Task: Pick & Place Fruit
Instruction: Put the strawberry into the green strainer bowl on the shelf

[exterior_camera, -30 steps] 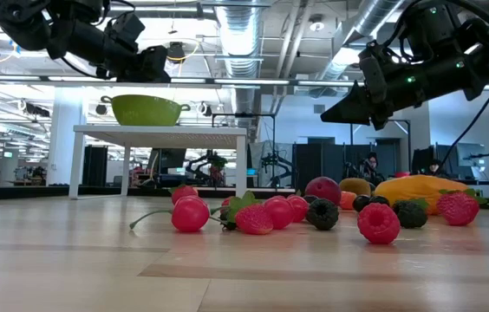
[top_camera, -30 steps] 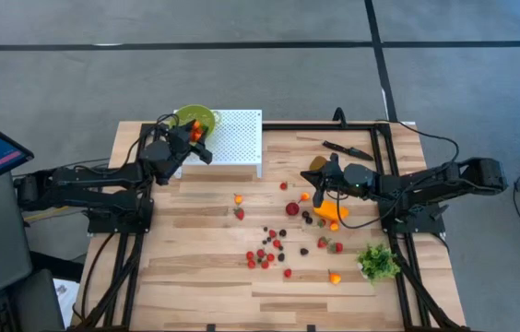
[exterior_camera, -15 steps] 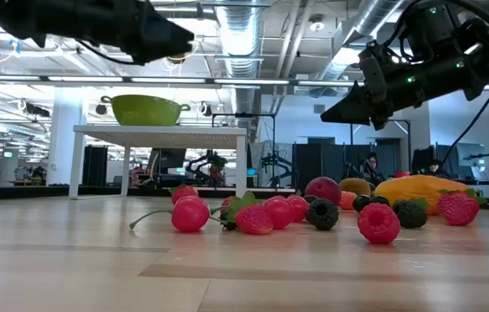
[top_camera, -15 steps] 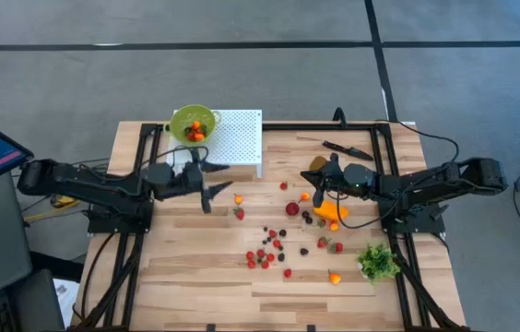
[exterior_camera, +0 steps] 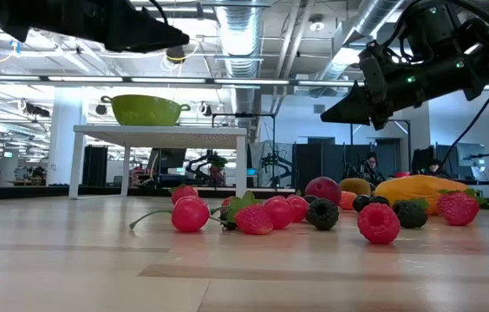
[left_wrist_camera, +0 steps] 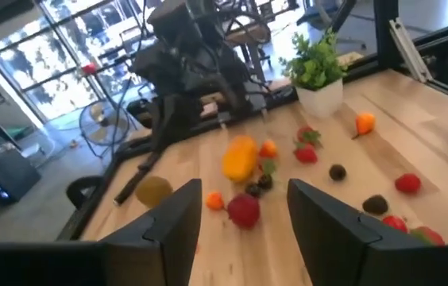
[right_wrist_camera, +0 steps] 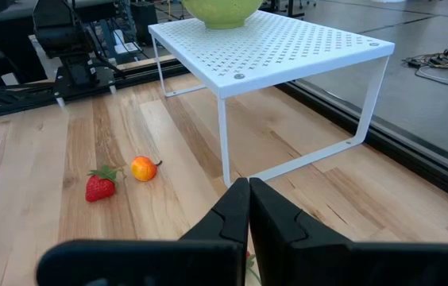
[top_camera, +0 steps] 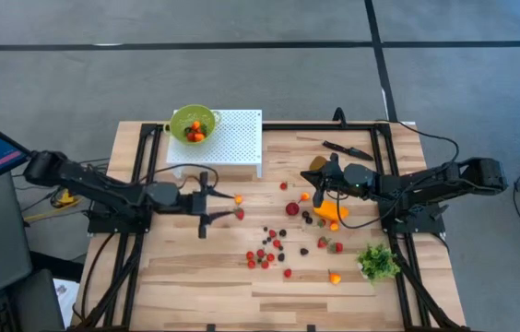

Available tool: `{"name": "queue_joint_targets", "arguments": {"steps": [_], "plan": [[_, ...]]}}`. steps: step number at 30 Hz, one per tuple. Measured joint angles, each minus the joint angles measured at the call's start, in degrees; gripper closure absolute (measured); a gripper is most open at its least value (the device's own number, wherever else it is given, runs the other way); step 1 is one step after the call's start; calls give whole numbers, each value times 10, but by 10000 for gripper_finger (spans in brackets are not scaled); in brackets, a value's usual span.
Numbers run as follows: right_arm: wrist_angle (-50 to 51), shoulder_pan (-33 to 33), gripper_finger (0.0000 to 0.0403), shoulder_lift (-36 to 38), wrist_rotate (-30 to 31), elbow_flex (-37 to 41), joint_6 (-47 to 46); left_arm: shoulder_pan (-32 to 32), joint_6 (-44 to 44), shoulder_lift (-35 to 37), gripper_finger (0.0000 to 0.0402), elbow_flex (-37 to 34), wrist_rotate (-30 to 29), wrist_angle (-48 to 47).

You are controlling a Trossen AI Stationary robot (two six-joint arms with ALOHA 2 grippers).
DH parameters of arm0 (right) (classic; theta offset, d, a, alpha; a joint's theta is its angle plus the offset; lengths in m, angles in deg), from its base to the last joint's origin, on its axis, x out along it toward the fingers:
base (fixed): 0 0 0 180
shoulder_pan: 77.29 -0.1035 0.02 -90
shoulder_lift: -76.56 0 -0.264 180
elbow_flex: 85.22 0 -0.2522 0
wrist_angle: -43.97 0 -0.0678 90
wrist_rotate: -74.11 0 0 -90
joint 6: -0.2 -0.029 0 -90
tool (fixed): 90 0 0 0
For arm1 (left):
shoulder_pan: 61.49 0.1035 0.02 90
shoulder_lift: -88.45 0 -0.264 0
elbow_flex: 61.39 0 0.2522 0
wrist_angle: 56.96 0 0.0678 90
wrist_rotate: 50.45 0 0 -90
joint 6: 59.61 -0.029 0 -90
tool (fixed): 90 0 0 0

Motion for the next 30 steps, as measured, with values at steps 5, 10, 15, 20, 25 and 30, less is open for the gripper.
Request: {"name": "queue_joint_targets", "arguments": {"steps": [5, 10, 15, 20, 25, 30], "plan": [[0, 0, 397, 0, 0, 0, 0, 2, 48, -31, 229, 0, 0, 3], [0, 0, 397, 0, 0, 0, 0, 26, 44, -78, 227, 0, 91, 3], [0, 0, 397, 0, 0, 0, 0, 44, -7, -124, 220, 0, 140, 2], [0, 0, 397, 0, 0, 0, 0, 55, -31, -158, 214, 0, 141, 2], [0, 0, 397, 0, 0, 0, 0, 68, -31, -193, 213, 0, 140, 2], [0, 0, 397, 0, 0, 0, 0, 84, -31, -224, 213, 0, 140, 2]]}}
